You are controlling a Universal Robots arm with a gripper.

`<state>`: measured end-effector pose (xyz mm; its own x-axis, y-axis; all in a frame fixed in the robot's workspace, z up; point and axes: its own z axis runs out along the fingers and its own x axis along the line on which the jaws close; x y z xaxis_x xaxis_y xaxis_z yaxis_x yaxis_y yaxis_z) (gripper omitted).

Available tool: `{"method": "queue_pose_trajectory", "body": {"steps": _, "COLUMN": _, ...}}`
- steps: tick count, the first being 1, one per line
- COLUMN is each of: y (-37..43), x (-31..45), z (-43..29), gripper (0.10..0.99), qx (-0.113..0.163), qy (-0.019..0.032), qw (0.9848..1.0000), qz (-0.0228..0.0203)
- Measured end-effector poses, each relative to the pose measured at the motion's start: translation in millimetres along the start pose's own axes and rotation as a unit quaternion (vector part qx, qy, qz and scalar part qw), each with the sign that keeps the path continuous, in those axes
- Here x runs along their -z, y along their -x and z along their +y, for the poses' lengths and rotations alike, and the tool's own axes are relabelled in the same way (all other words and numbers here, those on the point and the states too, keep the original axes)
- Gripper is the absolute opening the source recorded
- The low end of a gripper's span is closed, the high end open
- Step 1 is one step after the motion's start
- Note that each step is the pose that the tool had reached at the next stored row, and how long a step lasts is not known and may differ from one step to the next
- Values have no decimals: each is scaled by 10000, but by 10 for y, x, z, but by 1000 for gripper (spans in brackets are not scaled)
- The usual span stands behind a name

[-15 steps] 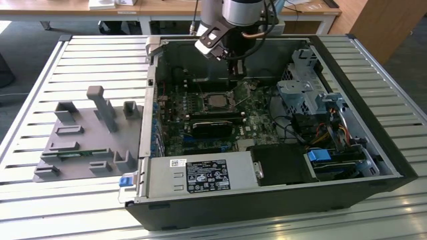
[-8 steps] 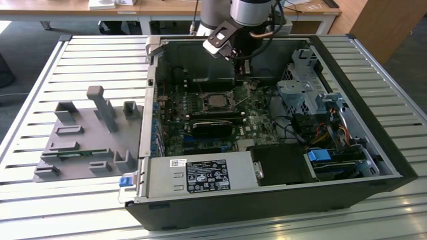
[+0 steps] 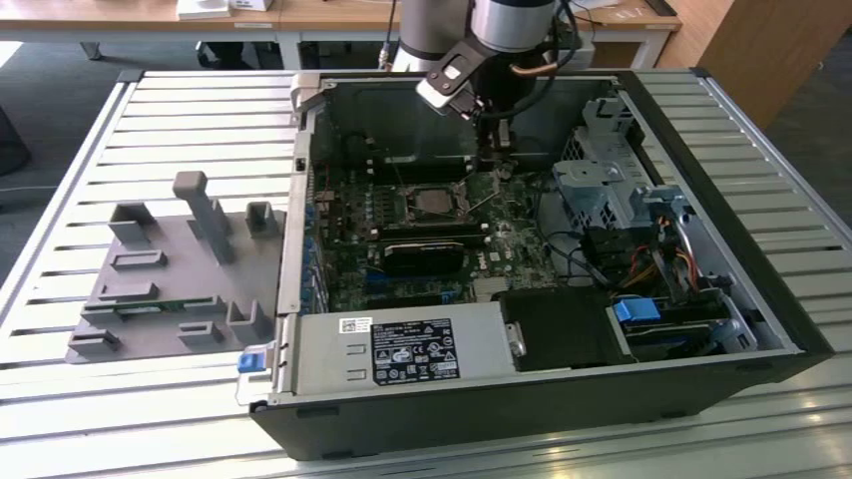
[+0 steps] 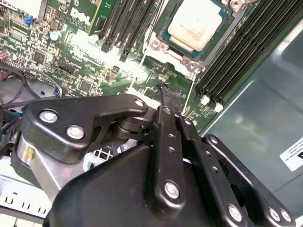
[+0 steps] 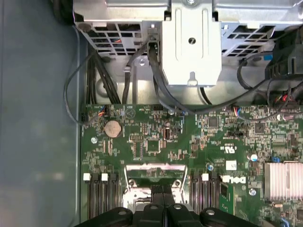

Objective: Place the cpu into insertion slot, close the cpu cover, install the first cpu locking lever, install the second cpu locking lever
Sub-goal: 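Close the cpu cover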

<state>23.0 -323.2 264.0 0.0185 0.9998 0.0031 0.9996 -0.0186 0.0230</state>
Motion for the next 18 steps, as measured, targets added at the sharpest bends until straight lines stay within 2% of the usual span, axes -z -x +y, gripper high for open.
{"method": "queue_pose_trajectory", "body": {"steps": 10, "y": -34, "x": -44, "z": 159, "gripper": 118, "qx": 4, "qy": 0, "qw": 10000, "qz": 1}}
{"method": "queue_pose_trajectory", "body": {"steps": 18, "y": -56, "x": -50, "z": 223, "gripper": 118, "qx": 4, "qy": 0, "qw": 10000, "qz": 0}}
